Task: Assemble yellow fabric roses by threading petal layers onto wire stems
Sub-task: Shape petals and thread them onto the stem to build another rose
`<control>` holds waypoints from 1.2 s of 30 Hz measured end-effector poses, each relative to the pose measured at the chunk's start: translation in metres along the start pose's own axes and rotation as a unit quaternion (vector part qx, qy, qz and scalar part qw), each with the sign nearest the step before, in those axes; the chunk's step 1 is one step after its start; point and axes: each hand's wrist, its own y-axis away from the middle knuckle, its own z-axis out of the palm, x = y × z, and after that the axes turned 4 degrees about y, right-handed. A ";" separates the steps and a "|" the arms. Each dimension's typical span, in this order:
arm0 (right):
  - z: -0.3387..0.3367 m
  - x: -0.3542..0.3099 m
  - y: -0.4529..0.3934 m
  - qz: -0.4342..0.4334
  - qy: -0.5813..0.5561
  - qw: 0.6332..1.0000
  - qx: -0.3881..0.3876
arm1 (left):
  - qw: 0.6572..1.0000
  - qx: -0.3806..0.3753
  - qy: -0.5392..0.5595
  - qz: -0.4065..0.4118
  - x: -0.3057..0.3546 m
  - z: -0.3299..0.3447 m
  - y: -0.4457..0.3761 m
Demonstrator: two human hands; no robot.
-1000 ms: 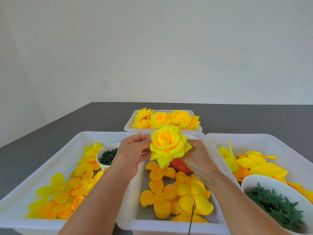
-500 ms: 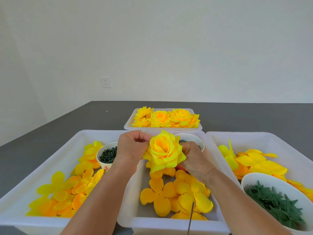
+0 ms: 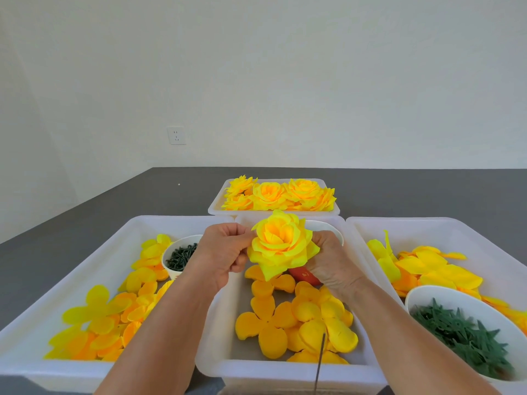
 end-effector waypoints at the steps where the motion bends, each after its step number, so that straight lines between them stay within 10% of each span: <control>1: 0.000 0.000 0.000 0.003 0.003 1.000 0.004 | 1.000 0.001 0.006 0.000 0.000 0.000 0.000; 20: -0.003 0.001 -0.003 0.003 0.030 0.995 0.092 | 0.987 0.057 0.025 0.148 0.001 0.006 0.003; 36: 0.002 -0.012 0.002 0.009 -0.058 0.997 0.045 | 0.995 -0.002 0.045 0.084 -0.001 0.004 -0.001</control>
